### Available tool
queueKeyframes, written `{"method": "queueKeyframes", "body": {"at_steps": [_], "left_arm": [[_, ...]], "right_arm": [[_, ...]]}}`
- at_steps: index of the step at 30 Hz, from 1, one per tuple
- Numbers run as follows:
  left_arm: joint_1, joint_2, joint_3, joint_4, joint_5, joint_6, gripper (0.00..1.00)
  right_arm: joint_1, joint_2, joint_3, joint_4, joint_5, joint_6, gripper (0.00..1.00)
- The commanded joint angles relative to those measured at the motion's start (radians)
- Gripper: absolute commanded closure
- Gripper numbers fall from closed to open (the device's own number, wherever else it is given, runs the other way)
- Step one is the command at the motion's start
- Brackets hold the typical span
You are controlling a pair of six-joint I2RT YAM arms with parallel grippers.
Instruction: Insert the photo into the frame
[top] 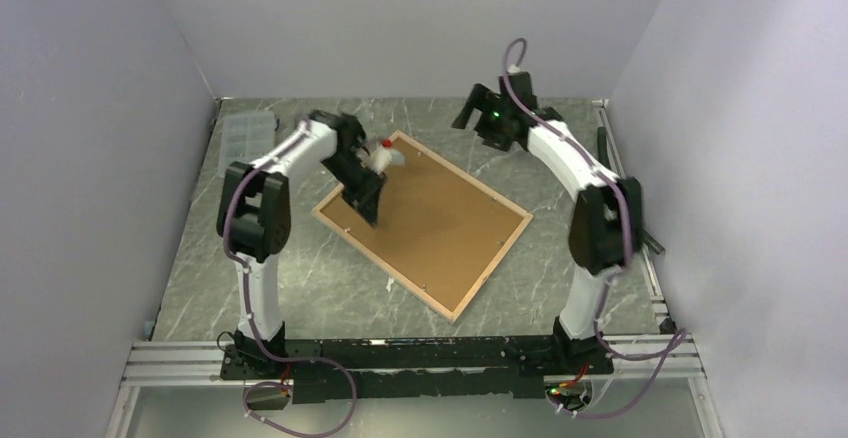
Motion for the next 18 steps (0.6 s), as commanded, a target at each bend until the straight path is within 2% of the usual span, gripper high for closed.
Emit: {"method": "queueKeyframes", "body": {"at_steps": [1, 4, 7, 10, 13, 18], "left_arm": [[0.191, 0.018, 0.199, -0.047, -0.068, 0.05, 0.73], [0.316, 0.129, 0.342, -0.002, -0.094, -0.01, 0.76], [0.376, 0.212, 0.442, 0.051, -0.108, -0.067, 0.77], [0.39, 0.25, 0.425, 0.17, -0.16, -0.146, 0.8], [0.391, 0.266, 0.366, 0.265, -0.182, -0.197, 0.8], [0.391, 0.286, 0.294, 0.277, -0.144, -0.214, 0.81]], "right_arm": [[0.02, -0.3, -0.343, -0.019, 0.06, 0.072, 0.0], [0.03, -0.49, -0.605, -0.05, 0.041, 0.131, 0.0], [0.039, -0.705, -0.807, -0.109, 0.041, 0.162, 0.0], [0.041, -0.875, -0.967, -0.169, 0.037, 0.202, 0.0], [0.04, -0.978, -1.07, -0.17, 0.01, 0.239, 0.0], [0.039, -0.982, -1.128, -0.106, -0.017, 0.25, 0.0]]}}
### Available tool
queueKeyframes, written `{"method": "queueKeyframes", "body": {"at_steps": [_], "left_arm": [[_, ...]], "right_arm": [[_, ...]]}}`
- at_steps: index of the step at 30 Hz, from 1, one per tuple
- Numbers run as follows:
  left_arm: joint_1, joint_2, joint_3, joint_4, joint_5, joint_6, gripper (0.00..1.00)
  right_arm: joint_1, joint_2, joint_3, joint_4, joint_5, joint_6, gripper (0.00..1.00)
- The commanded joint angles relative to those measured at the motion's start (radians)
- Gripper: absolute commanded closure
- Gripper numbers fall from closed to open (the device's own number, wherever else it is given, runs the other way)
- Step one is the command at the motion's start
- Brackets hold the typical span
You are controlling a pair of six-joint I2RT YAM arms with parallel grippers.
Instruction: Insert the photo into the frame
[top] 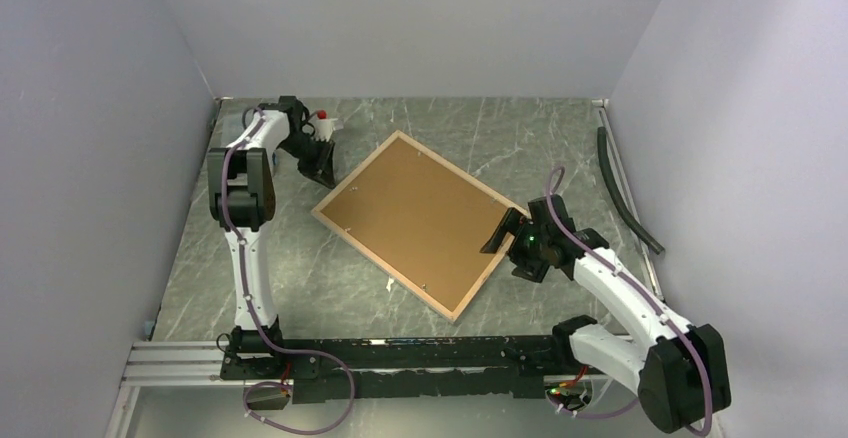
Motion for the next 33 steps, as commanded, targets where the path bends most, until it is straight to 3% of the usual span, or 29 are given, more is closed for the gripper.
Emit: {"method": "queueKeyframes", "body": {"at_steps": [1, 11, 22, 27, 33], "left_arm": [[-0.01, -0.01, -0.06, 0.055, 0.027, -0.039, 0.81], [-0.009, -0.134, -0.326, 0.025, 0.1, 0.066, 0.86], [-0.012, -0.303, -0.658, 0.001, 0.093, 0.222, 0.87], [-0.008, -0.364, -0.694, -0.016, 0.073, 0.228, 0.87], [0.053, -0.414, -0.578, -0.064, 0.121, 0.157, 0.83]], "right_arm": [[-0.004, 0.028, -0.015, 0.086, -0.034, 0.034, 0.0], [-0.128, 0.275, 0.046, 0.292, -0.093, -0.084, 0.0], [-0.205, 0.521, 0.3, 0.322, -0.155, -0.182, 0.0], [-0.219, 0.571, 0.405, 0.268, -0.055, -0.2, 0.0], [-0.206, 0.47, 0.468, 0.199, 0.071, -0.174, 0.0]]}}
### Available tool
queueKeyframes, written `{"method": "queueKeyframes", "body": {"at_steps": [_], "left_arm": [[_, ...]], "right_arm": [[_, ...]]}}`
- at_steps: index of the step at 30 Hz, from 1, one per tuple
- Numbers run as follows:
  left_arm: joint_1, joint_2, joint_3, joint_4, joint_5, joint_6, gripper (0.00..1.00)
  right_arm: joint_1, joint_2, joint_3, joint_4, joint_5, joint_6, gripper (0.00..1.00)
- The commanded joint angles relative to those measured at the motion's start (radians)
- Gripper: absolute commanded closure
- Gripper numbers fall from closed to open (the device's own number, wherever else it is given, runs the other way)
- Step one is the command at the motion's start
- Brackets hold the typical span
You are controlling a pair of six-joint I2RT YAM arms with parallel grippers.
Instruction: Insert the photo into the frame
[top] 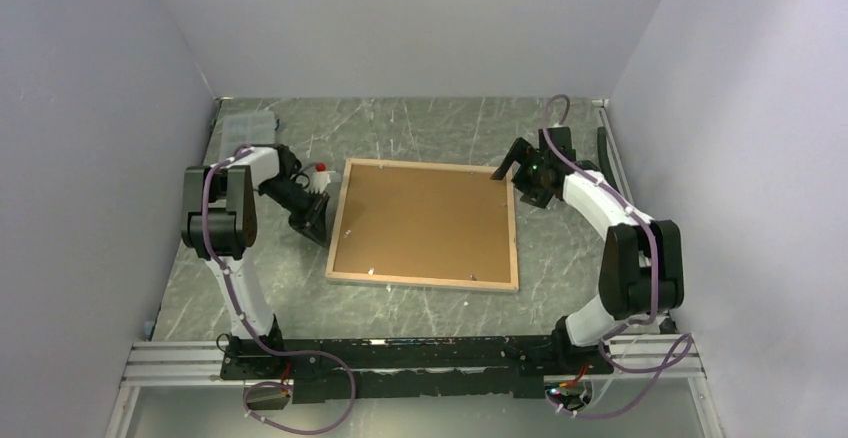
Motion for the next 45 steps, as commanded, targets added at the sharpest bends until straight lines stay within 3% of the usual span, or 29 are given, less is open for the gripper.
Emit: {"method": "queueKeyframes", "body": {"at_steps": [1, 6, 11, 18, 30, 45], "left_arm": [[0.053, -0.08, 0.108, -0.038, 0.079, -0.031, 0.82], [0.059, -0.023, 0.146, -0.029, 0.172, -0.052, 0.77], [0.059, 0.071, 0.146, -0.008, 0.242, -0.062, 0.74], [0.059, 0.113, 0.126, 0.023, 0.239, -0.059, 0.73], [0.059, 0.138, 0.103, 0.051, 0.208, -0.066, 0.86], [0.061, 0.142, 0.096, 0.062, 0.22, -0.068, 0.92]], "right_arm": [[0.031, -0.119, 0.03, -0.016, 0.084, 0.025, 0.0], [0.264, -0.145, -0.029, 0.105, 0.047, 0.14, 0.01], [0.489, -0.072, -0.071, 0.286, 0.018, 0.289, 0.04], [0.678, 0.101, -0.019, 0.485, 0.03, 0.409, 0.1], [0.792, 0.406, 0.207, 0.557, 0.0, 0.488, 0.17], [0.805, 0.539, 0.309, 0.553, 0.001, 0.505, 0.19]]}}
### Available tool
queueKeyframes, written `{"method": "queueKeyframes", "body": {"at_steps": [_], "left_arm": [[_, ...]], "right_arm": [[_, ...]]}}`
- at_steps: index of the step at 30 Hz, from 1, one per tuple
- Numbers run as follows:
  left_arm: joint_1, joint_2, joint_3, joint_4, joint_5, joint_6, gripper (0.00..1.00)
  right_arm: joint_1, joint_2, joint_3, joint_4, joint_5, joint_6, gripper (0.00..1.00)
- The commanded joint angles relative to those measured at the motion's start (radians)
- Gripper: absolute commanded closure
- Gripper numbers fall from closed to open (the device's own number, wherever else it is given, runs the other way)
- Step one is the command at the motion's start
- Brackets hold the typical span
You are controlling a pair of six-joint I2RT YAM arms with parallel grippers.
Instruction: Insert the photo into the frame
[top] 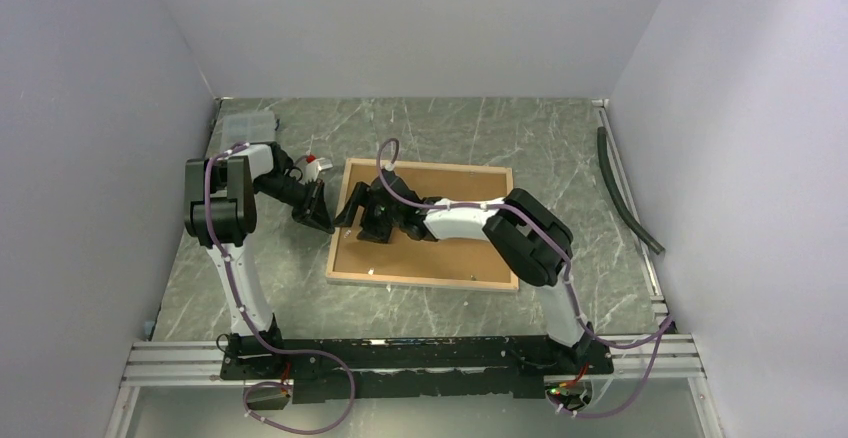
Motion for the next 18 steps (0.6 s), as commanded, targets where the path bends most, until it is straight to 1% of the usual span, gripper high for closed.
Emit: {"method": "queueKeyframes", "body": {"at_steps": [1, 10, 18], "left_arm": [[-0.007, 0.022, -0.018, 0.038, 0.002, 0.013, 0.92], [-0.005, 0.019, -0.016, 0.031, 0.002, 0.021, 0.94], [0.002, 0.014, -0.02, 0.026, 0.014, 0.029, 0.95]], "right_arm": [[0.005, 0.047, 0.053, 0.02, 0.006, 0.007, 0.2], [0.006, 0.086, 0.109, -0.004, 0.027, -0.02, 0.21], [0.005, 0.112, 0.13, 0.005, 0.014, -0.019, 0.23]]}}
